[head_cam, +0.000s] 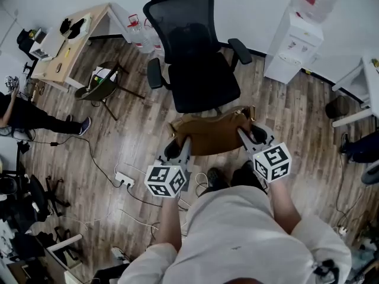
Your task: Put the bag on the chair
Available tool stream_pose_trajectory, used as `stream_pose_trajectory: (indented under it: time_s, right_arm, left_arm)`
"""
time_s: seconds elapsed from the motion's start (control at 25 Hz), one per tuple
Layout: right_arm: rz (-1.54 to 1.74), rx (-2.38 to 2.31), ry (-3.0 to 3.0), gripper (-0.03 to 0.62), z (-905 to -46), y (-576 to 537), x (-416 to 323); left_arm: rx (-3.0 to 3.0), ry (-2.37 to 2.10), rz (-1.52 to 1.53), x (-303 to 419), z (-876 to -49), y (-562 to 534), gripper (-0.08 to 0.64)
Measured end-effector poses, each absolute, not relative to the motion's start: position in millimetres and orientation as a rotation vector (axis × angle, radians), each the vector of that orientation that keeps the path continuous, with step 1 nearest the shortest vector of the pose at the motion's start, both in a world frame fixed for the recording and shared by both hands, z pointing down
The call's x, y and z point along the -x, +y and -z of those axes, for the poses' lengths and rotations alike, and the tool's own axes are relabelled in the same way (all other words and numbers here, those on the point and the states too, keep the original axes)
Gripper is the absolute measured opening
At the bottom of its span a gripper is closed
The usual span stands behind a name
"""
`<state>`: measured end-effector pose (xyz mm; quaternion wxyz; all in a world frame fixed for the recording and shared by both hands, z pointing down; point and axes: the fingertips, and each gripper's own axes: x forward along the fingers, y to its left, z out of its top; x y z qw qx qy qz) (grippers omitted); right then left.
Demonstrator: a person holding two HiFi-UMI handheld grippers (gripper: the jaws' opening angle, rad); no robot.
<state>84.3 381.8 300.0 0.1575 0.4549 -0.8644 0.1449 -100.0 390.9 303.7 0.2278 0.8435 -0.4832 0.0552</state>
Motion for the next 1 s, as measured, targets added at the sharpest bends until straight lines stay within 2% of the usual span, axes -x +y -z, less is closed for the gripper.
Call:
stream_pose_trajectory:
  time_s: [0.52, 1.0]
  right_arm:
    - [-0.494, -1.280, -2.487, 0.122, -310.3, 398.2, -83.8]
    - [-0.500, -1.240, -2.508, 0.126, -311.6, 358.4, -90.5]
  left_arm:
    - [-2.293, -1.316, -0.172, 102.8, -313.3, 408.3, 0.100]
    - [-2.251, -1.337, -0.175, 96.3, -316.7, 375.0, 0.100]
